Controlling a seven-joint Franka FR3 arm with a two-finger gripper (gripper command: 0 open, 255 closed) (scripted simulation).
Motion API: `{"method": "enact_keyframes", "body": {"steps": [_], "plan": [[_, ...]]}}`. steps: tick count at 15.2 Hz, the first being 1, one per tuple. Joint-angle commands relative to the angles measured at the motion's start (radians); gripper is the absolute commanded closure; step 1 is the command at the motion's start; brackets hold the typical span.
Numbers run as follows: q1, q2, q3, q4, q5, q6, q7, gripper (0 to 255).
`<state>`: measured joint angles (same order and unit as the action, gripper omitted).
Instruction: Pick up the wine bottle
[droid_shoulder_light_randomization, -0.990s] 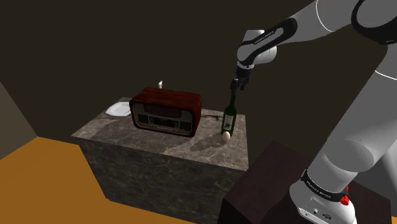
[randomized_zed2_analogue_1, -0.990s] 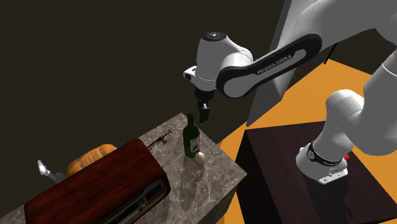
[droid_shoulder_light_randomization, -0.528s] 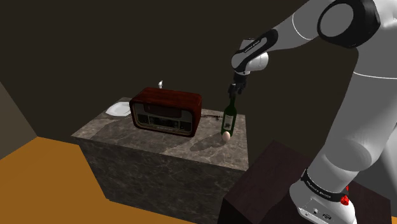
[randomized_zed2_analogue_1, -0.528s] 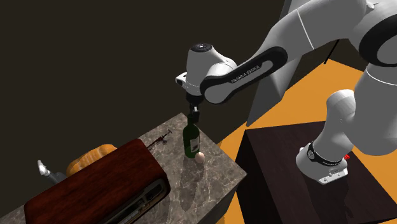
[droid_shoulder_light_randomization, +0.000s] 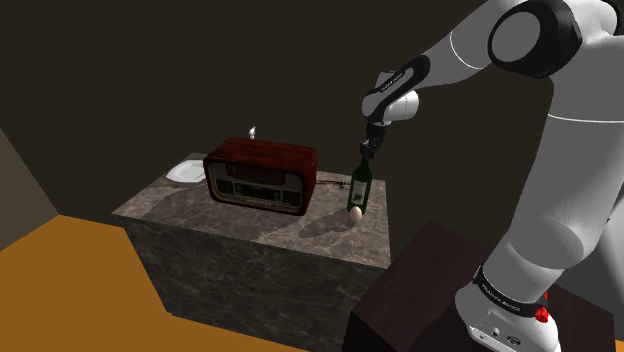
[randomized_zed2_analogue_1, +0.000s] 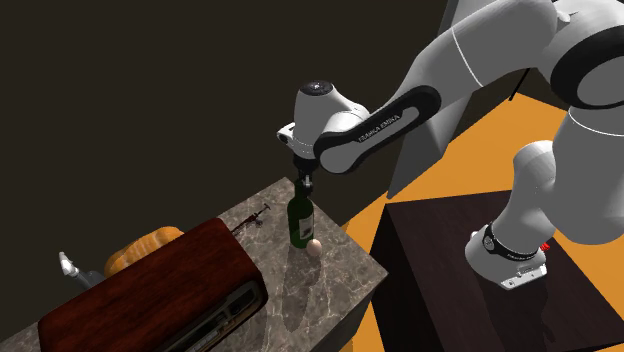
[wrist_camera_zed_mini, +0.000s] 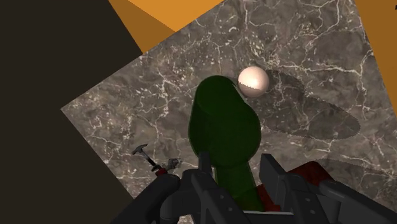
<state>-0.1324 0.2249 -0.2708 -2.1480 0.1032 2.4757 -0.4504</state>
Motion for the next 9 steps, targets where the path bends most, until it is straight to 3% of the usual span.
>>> {"method": "enact_keyframes", "body": {"steps": [1, 9], "plan": [[0.000, 0.000, 0.000, -0.001, 0.000, 0.002, 0.000, 255], [0.002, -0.005, -0.001, 0.006, -0.004, -0.011, 0.004, 255]]}}
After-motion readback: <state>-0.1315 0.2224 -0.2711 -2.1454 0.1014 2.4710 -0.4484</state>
